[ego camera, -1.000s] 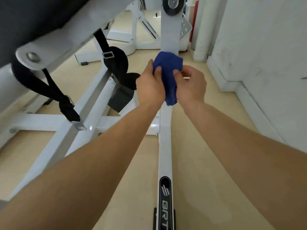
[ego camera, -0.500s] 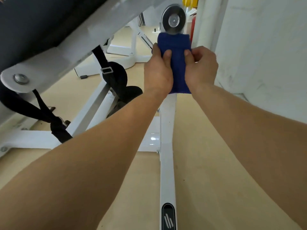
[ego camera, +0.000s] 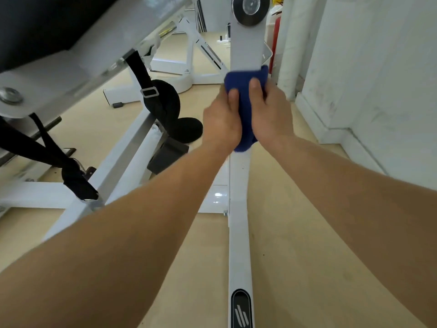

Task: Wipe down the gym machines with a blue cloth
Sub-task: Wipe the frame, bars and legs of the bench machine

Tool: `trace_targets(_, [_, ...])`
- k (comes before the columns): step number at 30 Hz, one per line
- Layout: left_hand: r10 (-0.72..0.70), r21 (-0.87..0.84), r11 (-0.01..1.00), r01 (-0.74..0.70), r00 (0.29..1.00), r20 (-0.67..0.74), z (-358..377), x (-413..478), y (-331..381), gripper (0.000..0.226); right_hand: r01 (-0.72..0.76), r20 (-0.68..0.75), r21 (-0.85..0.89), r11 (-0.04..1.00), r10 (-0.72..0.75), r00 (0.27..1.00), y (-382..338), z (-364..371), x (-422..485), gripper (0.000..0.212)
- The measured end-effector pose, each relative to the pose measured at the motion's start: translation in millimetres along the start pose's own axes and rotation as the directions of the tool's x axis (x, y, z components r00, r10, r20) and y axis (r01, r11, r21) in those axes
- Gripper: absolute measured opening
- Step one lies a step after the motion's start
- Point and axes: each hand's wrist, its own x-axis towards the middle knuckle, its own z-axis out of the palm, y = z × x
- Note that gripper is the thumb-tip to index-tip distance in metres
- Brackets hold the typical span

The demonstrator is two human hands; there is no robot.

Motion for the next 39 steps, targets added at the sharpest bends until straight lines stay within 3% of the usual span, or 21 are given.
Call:
trace_targets(6, [0.127, -0.054, 0.989, -0.135, 0.983, -0.131, -14, 19, 34, 0.031, 0.175, -0.102, -0.007, 0.985, -0.174, 0.979, -32, -5, 24, 0.038])
trace_targets(11, [0.21, -0.092, 0.969, -0.231, 0.959, -0.192, -24, 20, 41, 0.032, 0.267, -0.171, 0.098, 0.959, -0.248, 0.954, -43, 1, 23, 0.046])
trace_targets(17, [0.108, -0.101, 0.988, -0.119, 0.989, -0.105, -9, -3, 13, 0.022, 0.174, -0.049, 0.077, 0.982, -0.171, 0.984, -5, 4, 0, 0.048])
trace_targets(19, [0.033, -0.219, 0.974, -0.061, 0.991, -0.129, -6, -3, 15, 0.02, 0.193, -0.031, 0.034, 0.981, -0.192, 0.981, -3, 2, 2, 0.051])
trace_targets(21, [0.022, -0.199, 0.978, -0.056, 0.985, -0.168, -4, -1, 23, 0.027, 0.211, -0.042, 0.027, 0.977, -0.21, 0.977, -6, 0, 9, 0.054])
trace_targets(25, [0.202, -0.026, 0.977, -0.21, 0.962, -0.182, -1, 1, 25, 0.05, 0.242, -0.044, -0.027, 0.97, -0.243, 0.969, -5, -4, 17, 0.059])
trace_targets(28, [0.046, -0.282, 0.953, -0.107, 0.976, -0.215, 1, 6, 34, 0.042, 0.266, -0.074, -0.06, 0.962, -0.27, 0.96, -11, -6, 25, 0.06])
trace_targets(29, [0.035, -0.285, 0.953, -0.102, 0.972, -0.23, 3, 7, 36, 0.043, 0.275, -0.082, -0.036, 0.961, -0.277, 0.957, -12, -6, 26, 0.059])
trace_targets(31, [0.051, -0.202, 0.974, -0.101, 0.97, -0.239, 6, 1, 32, 0.044, 0.253, -0.074, 0.011, 0.967, -0.251, 0.965, -7, -3, 23, 0.059])
trace_targets(36, [0.097, -0.194, 0.968, -0.16, 0.949, -0.3, 2, -3, 33, 0.046, 0.128, -0.041, 0.048, 0.991, -0.126, 0.991, 0, -1, 14, 0.06])
trace_targets(39, [0.142, -0.028, 0.987, -0.159, 0.938, -0.316, 1, -5, 32, 0.028, 0.145, -0.012, -0.022, 0.989, -0.145, 0.989, 1, -11, 16, 0.054])
